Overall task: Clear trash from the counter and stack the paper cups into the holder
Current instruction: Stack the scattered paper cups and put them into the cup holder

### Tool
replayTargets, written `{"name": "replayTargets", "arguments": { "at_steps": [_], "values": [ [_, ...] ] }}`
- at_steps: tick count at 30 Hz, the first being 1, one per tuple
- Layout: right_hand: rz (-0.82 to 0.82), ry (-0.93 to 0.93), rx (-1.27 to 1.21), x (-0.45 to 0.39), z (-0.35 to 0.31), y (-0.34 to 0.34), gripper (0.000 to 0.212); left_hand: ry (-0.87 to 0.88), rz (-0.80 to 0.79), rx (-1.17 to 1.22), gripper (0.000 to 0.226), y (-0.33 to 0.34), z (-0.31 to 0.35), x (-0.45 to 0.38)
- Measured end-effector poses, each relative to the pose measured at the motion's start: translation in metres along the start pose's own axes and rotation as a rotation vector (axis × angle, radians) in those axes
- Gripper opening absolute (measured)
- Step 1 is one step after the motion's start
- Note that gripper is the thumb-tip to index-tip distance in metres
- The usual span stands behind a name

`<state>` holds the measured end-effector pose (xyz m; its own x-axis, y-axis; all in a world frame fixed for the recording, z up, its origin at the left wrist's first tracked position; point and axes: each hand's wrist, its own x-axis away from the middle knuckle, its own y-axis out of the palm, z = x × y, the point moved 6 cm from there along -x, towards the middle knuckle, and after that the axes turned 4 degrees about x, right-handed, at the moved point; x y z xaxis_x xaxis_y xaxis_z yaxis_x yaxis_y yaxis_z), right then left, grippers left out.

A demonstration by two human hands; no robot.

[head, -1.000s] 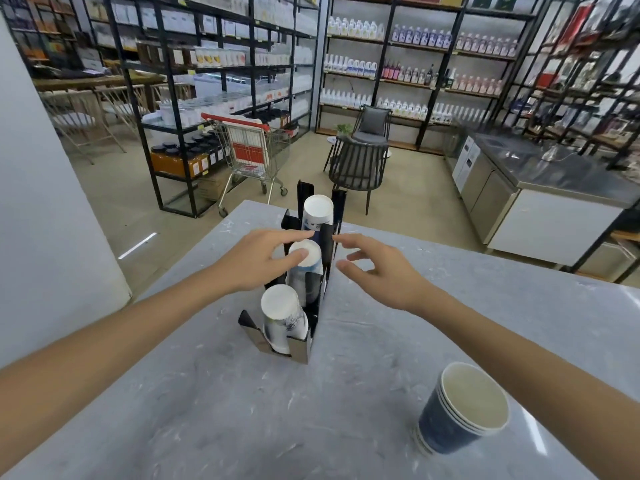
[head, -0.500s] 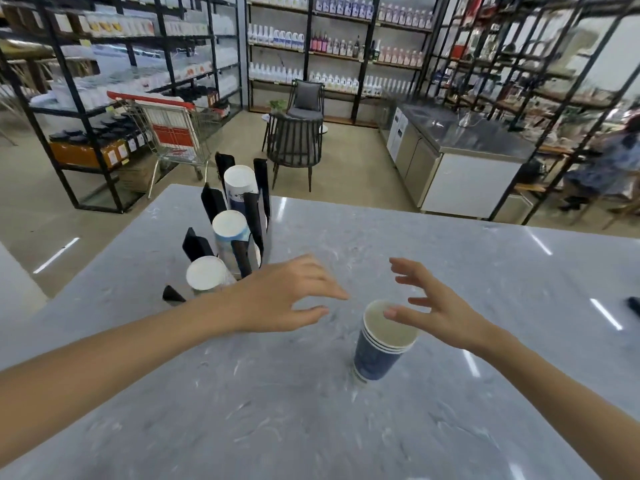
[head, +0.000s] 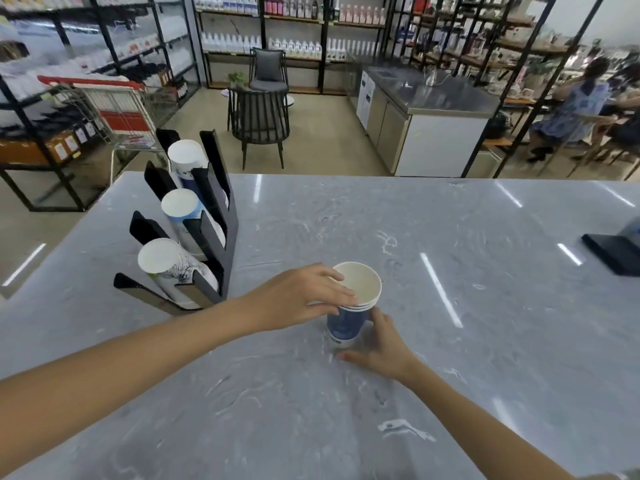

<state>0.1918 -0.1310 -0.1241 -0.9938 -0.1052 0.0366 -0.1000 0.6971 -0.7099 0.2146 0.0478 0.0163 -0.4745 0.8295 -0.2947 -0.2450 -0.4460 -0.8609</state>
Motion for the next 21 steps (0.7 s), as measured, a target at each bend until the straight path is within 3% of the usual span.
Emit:
{"name": "replayTargets", "arguments": {
  "at_steps": [4, 7, 13, 21],
  "values": [
    [0.026, 0.023, 0.047, -0.007, 0.004, 0.018, 0.077, 0.001, 0.006, -0.011, 0.036, 0.007, 0.001, 0.003],
    [0.059, 0.036, 0.045, -0.01, 0.006, 0.019, 0.065, -0.003, 0.052, -0.02, 0.033, 0.007, 0.0, 0.004],
    [0.048, 0.095, 0.005, -0.017, 0.004, 0.016, 0.077, 0.01, 0.064, -0.014, 0.033, -0.002, -0.002, 0.007],
    [0.046, -0.006, -0.001, -0.046, -0.038, -0.002, 0.078, -0.01, 0.241, 0.027, 0.029, -0.059, -0.012, 0.013]
  ]
}}
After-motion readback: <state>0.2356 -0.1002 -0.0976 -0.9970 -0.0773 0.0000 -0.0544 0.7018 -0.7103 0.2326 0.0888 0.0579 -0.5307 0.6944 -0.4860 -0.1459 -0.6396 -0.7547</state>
